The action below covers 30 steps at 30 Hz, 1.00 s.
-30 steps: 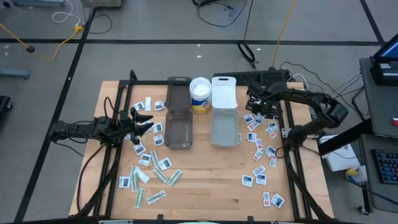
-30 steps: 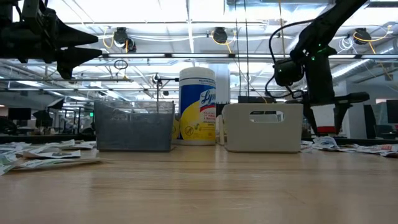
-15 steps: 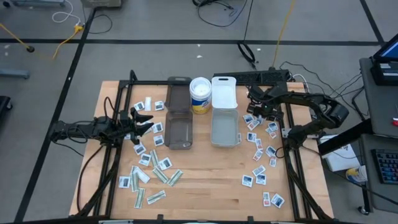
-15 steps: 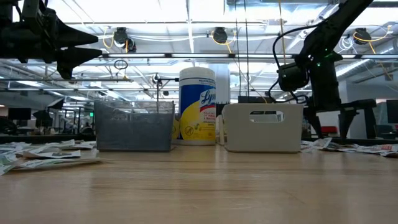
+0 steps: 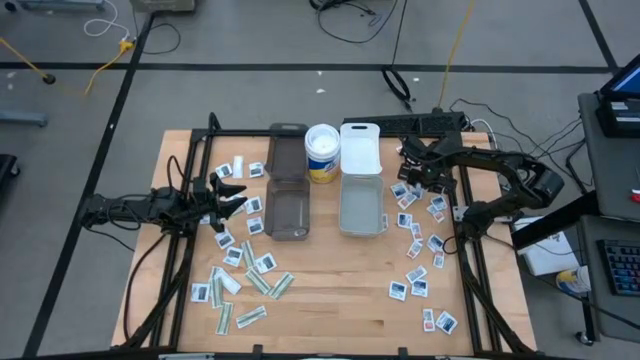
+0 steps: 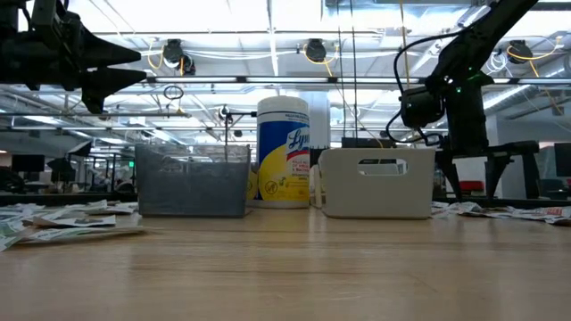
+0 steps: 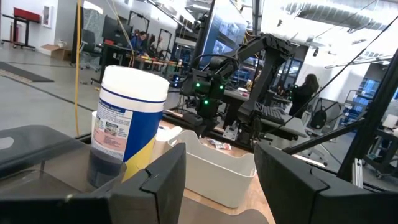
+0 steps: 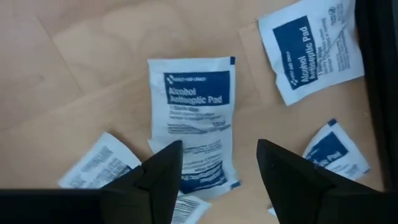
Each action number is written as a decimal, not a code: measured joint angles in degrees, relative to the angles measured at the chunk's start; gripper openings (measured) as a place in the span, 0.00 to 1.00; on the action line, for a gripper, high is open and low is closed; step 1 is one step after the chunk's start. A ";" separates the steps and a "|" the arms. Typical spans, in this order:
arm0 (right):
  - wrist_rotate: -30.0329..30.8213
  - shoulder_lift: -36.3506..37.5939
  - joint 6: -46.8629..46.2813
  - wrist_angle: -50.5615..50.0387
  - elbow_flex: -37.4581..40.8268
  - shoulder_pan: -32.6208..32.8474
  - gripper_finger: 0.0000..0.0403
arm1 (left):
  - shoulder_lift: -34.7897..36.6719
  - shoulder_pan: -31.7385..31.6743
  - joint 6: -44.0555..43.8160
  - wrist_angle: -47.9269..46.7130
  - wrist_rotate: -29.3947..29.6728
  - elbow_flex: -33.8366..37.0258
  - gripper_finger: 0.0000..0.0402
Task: Pick & Place First Aid Supplies
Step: Put the alcohol pad into the gray bin
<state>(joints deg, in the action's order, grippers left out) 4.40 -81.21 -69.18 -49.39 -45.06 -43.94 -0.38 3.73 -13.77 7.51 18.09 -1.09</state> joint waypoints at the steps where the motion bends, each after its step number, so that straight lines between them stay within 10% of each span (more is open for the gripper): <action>1: -0.05 0.00 -1.20 0.46 0.00 0.00 0.50 | 0.00 0.00 0.01 0.00 0.00 -0.01 0.49; 30: -0.68 -0.37 -31.45 -1.42 -2.34 2.05 0.50 | 0.01 0.00 0.01 0.00 0.00 0.00 0.49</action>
<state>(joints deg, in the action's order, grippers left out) 3.73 -81.58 -100.64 -50.81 -47.40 -41.89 -0.38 3.73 -13.76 7.51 18.09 -1.09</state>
